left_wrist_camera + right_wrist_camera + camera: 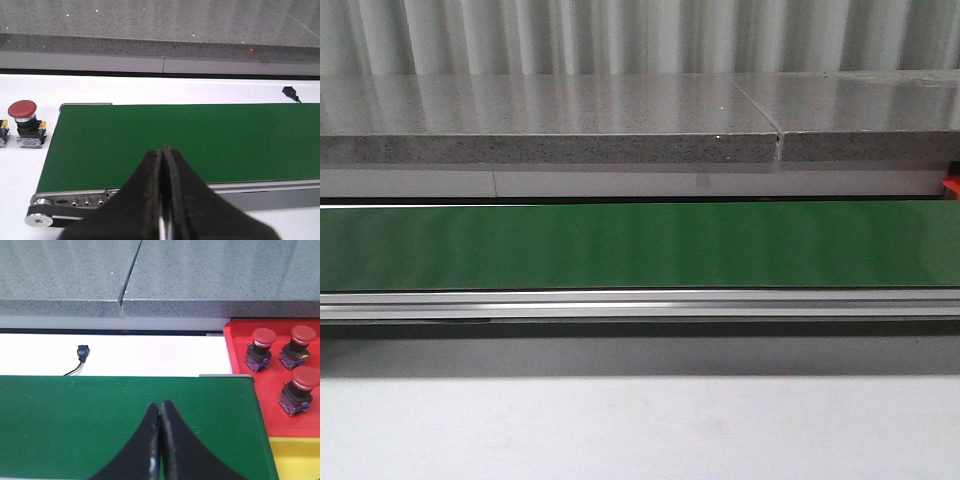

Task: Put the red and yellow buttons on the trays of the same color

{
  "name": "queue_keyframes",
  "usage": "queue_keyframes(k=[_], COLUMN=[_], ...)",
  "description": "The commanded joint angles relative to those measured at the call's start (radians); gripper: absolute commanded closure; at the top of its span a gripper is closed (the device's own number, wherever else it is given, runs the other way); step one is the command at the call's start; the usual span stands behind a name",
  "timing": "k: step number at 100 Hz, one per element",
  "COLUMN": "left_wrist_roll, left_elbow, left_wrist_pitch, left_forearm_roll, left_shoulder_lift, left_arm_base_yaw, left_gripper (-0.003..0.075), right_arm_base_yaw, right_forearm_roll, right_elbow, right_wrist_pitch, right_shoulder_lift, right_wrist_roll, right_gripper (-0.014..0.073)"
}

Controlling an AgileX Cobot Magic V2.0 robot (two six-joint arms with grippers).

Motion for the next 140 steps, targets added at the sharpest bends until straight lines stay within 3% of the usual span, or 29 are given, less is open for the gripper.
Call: queue_keyframes(k=[1,87,101,118,124,140], left_wrist_roll=[-0.007,-0.007,-0.007,0.0,0.0,-0.022], left_elbow=[-0.029,-0.028,-0.028,-0.028,-0.028,-0.037], left_wrist_pitch=[-0.072,-0.074,-0.074,-0.074,-0.072,-0.086], left_forearm_roll=[-0.015,-0.015,-0.014,0.008,0.042,0.072], left_shoulder_lift=[0.004,0.006,0.006,0.006,0.006,0.017], left_arm_base_yaw=[-0.007,-0.007,-0.007,-0.007,-0.007,-0.007], left_gripper=[0.0741,0.0722,0.0575,0.0232,0.0143,0.0113], right_arm_base_yaw=[0.0,0.0,0.0,0.0,0.0,0.0], right_forearm_roll=[0.012,0.012,0.012,0.012,0.012,0.012], right_elbow=[-0.032,-0.032,-0.032,-0.032,-0.032,-0.032], right_wrist_pitch=[-0.051,-0.046,-0.046,-0.046,-0.046,-0.046], right_shoulder_lift=[-0.004,-0.004,-0.004,-0.004,-0.004,-0.004], right_wrist_roll=[-0.008,-0.008,-0.008,-0.008,-0.008,-0.008], right_gripper=[0.0661,0.0661,0.0661,0.0661,0.0661,0.0661])
